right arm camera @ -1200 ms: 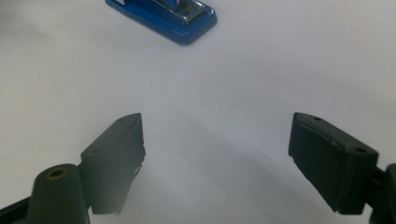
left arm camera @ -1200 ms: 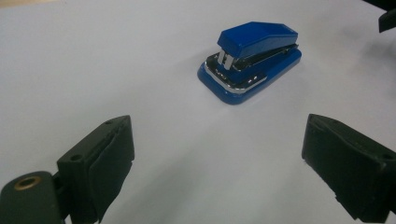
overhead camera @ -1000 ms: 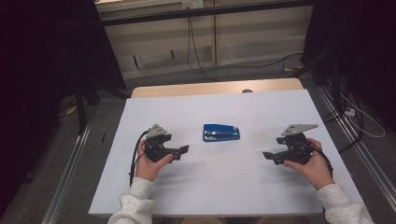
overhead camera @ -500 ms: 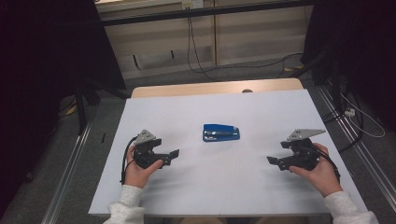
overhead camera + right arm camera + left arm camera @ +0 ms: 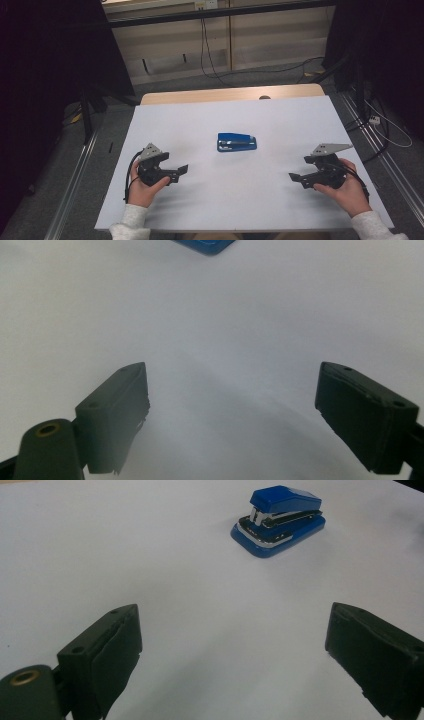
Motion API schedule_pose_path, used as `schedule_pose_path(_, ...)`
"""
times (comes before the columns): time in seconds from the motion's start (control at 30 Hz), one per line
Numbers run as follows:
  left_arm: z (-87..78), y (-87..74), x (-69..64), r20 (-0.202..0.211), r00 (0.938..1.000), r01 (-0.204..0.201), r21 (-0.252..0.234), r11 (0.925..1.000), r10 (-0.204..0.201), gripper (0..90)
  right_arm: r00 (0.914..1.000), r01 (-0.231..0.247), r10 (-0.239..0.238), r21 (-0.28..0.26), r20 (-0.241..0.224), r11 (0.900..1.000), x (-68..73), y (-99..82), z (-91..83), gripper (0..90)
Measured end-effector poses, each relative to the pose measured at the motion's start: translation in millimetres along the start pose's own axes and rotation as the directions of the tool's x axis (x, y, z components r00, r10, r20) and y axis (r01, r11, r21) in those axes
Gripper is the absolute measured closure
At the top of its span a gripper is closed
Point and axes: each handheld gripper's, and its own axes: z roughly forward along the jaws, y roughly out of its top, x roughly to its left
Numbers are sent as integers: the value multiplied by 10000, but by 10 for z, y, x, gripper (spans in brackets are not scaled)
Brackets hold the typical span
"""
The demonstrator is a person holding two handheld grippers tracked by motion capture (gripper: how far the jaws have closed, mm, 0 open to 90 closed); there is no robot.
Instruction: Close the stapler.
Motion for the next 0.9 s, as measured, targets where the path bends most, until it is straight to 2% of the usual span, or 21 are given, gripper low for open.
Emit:
schedule_pose_path(0.23,-122,-88,21,-56,9999,121,-8,9999,-121,81,9999,-71,71,-10,-83,10000,57,-48,-34,117)
schedule_pose_path(0.37,-219,-155,38,-150,9998,101,14,9999,-101,81,9998,72,-74,-88,-161,9999,116,-64,-69,115)
schedule_pose_path(0.9,-424,-331,90,-293,9996,35,45,10000,-34,79,9995,169,-171,-68,-255,9998,167,-117,-124,108)
